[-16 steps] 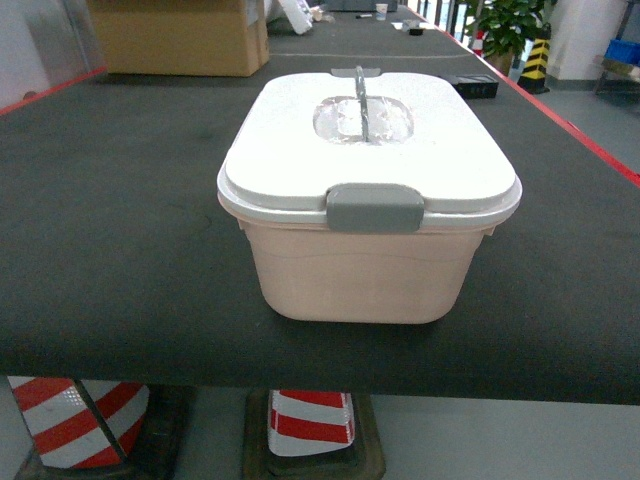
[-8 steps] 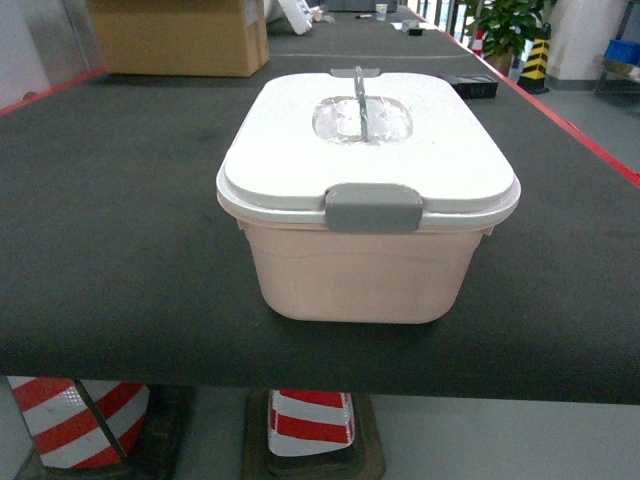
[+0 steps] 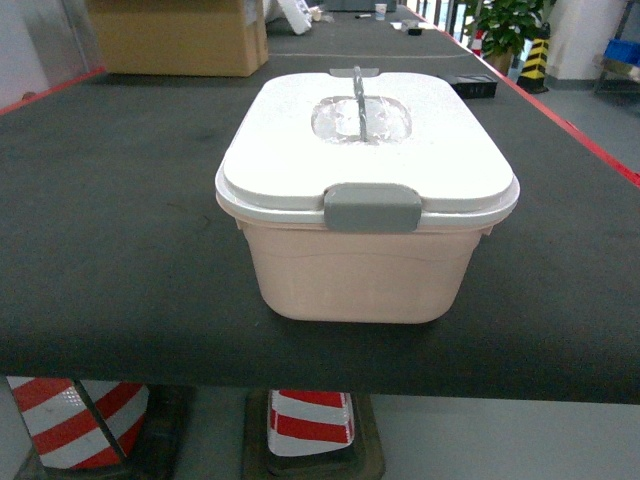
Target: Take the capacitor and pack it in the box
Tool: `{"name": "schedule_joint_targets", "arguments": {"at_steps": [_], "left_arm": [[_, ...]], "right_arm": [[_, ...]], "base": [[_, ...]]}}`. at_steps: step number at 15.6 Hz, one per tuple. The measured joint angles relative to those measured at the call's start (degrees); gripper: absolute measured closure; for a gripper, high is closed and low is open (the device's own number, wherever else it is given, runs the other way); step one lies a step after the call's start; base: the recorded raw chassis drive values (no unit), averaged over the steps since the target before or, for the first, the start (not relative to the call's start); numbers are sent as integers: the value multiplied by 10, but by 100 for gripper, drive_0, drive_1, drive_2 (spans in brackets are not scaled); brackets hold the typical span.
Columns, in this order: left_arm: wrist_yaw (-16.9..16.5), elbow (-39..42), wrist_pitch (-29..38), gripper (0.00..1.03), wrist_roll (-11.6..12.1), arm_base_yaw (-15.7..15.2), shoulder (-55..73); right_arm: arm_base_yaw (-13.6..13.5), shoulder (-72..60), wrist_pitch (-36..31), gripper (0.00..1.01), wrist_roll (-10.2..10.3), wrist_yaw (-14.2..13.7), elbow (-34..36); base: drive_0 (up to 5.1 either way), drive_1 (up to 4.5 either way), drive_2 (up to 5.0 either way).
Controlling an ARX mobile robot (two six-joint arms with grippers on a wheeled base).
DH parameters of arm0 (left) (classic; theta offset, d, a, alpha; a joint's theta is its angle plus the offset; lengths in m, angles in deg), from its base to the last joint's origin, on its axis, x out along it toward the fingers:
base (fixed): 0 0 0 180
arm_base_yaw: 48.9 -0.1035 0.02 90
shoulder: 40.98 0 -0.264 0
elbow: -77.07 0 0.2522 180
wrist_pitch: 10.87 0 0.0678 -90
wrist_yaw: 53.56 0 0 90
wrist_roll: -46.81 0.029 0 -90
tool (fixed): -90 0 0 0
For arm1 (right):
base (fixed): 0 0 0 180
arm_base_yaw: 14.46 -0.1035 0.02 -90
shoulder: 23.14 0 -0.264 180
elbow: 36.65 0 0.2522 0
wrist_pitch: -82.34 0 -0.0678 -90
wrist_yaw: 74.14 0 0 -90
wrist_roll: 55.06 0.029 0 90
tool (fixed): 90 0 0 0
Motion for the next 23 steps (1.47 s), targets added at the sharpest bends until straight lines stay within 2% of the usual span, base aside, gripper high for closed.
{"name": "schedule_joint_targets", "arguments": {"at_steps": [1,2,6,8,15,23], "left_arm": [[-2,-1,19,101,0,0,-7],[0,0,0,101,0,0,-7],[-1,0,5,99,0,0,-8],[0,0,6,90,0,0,-8],[0,0,6,3,0,0,-8],[0,0,6,5,0,0,-8]], "right_arm": [[0,0,0,3,0,0,0],[0,0,-1,3,0,0,0],[0,0,0,3,0,0,0],[0,0,0,3,0,0,0],[0,0,0,3,0,0,0],[0,0,0,3,0,0,0]], "base": [[0,0,0],[0,0,0],[0,0,0],[0,0,0],[0,0,0],[0,0,0]]}}
